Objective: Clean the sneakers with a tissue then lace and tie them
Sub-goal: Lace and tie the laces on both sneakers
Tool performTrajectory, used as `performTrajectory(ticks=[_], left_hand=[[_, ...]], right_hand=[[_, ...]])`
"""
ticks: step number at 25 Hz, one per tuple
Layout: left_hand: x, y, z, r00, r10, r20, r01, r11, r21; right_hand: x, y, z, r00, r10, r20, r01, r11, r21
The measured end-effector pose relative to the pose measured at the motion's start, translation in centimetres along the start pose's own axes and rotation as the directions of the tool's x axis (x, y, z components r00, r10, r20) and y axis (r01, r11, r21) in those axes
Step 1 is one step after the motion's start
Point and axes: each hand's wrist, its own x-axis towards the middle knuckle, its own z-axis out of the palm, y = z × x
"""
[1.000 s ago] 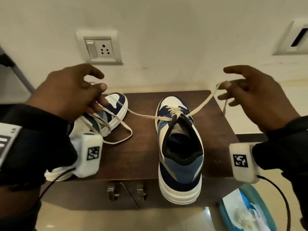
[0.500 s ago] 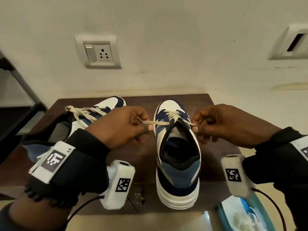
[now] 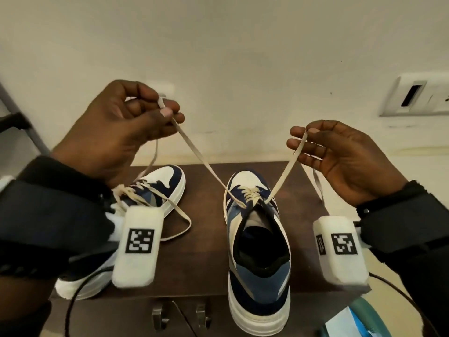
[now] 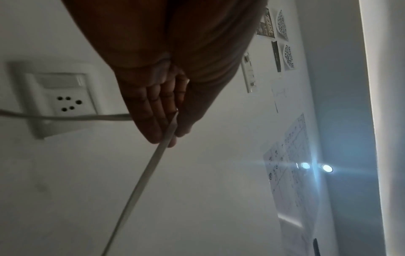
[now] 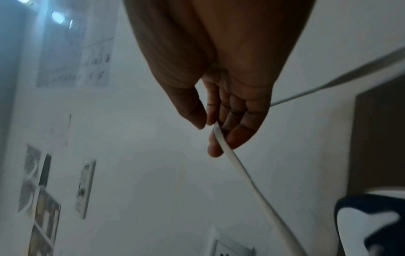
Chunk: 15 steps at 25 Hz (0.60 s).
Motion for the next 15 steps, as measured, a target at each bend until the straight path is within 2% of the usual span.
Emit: performTrajectory(ticks=[2,4,6,8,11,15], left_hand=[[1.6,2.2,0.0,0.995,0.067,0.074,-0.070,0.997,0.040],[2.9,3.9,0.7,0.975,0.110,0.193,-0.142,0.977,0.161],[3.9,5.3,1.7,0.942,0.132,0.310,-0.227,0.928,0.296],[4.6,6.5,2.3,0.919,0.137,0.369,-0.270,0.902,0.338],[5.5,7.9,2.5,0.934,0.150,0.324,-0.240,0.935,0.260],[6.6,9.6,1.5,0.978,0.151,0.144,-0.165,0.982,0.089]], right_hand=[[1.4,-1.9,1.3,0.999,-0.026,0.046,0.034,0.985,-0.171],[2.4,-3.8,2.8,0.986,-0.026,0.164,0.081,0.937,-0.340],[2.8,-5.7,4.7,0.949,0.027,0.314,0.142,0.853,-0.502],[2.8,-7.7,6.3,0.905,0.075,0.419,0.207,0.782,-0.588],[2.6,-10.3,7.9,0.885,0.052,0.463,0.267,0.757,-0.596],[2.7,-11.5,8.3,0.919,-0.013,0.394,0.255,0.783,-0.567]])
